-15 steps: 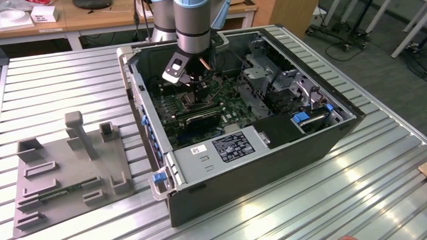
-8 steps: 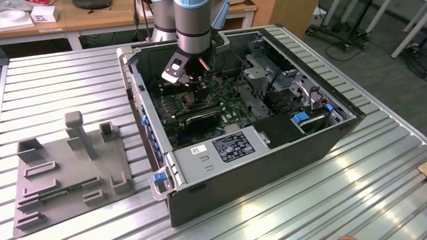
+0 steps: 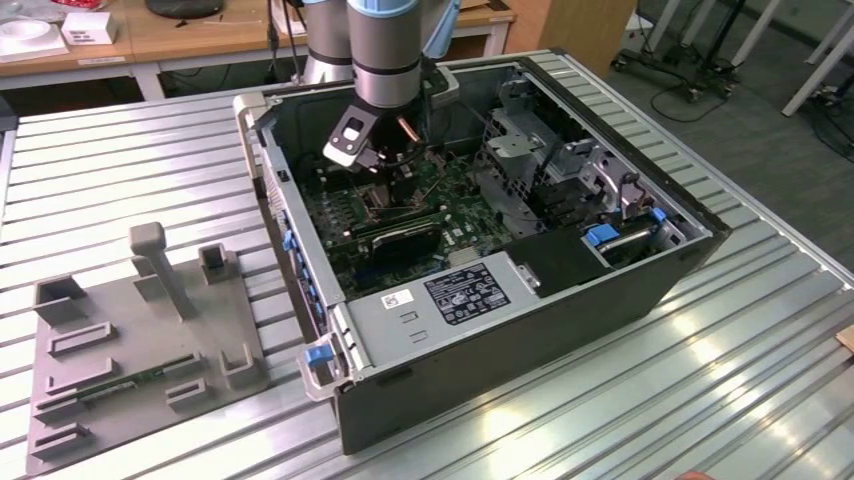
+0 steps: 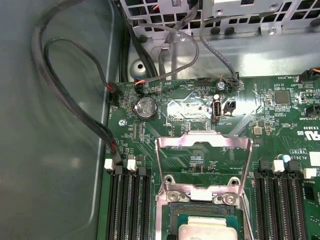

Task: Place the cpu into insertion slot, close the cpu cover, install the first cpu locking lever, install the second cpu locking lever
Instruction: 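Place the cpu into insertion slot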

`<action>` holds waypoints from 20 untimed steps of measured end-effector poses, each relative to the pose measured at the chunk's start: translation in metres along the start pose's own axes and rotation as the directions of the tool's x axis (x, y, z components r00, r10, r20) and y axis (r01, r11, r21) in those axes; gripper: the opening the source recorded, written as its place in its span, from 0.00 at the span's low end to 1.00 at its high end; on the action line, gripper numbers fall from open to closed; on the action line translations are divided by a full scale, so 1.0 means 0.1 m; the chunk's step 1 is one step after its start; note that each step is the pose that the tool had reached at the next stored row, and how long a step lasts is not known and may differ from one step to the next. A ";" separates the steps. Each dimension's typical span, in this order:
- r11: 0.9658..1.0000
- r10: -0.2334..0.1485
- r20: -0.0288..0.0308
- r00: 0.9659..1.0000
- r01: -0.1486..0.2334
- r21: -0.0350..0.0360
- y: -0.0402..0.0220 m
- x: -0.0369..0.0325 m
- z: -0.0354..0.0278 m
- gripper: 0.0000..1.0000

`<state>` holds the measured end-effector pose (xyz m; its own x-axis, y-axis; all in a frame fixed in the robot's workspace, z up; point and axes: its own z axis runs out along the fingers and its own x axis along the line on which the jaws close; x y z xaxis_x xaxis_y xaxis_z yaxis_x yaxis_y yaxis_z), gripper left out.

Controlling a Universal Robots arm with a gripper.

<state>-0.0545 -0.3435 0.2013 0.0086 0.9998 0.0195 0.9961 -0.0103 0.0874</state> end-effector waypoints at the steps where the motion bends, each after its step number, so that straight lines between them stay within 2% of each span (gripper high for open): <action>1: 1.000 0.000 0.000 1.000 0.000 0.000 -0.001 0.000 0.004 0.54; 12: 1.000 0.000 0.000 1.000 0.000 -0.002 0.019 -0.001 0.019 0.54; 20: 1.000 0.000 -0.004 1.000 0.000 -0.017 0.010 -0.001 0.026 0.54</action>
<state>-0.0532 -0.3436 0.1988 0.0082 0.9997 0.0231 0.9945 -0.0106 0.1047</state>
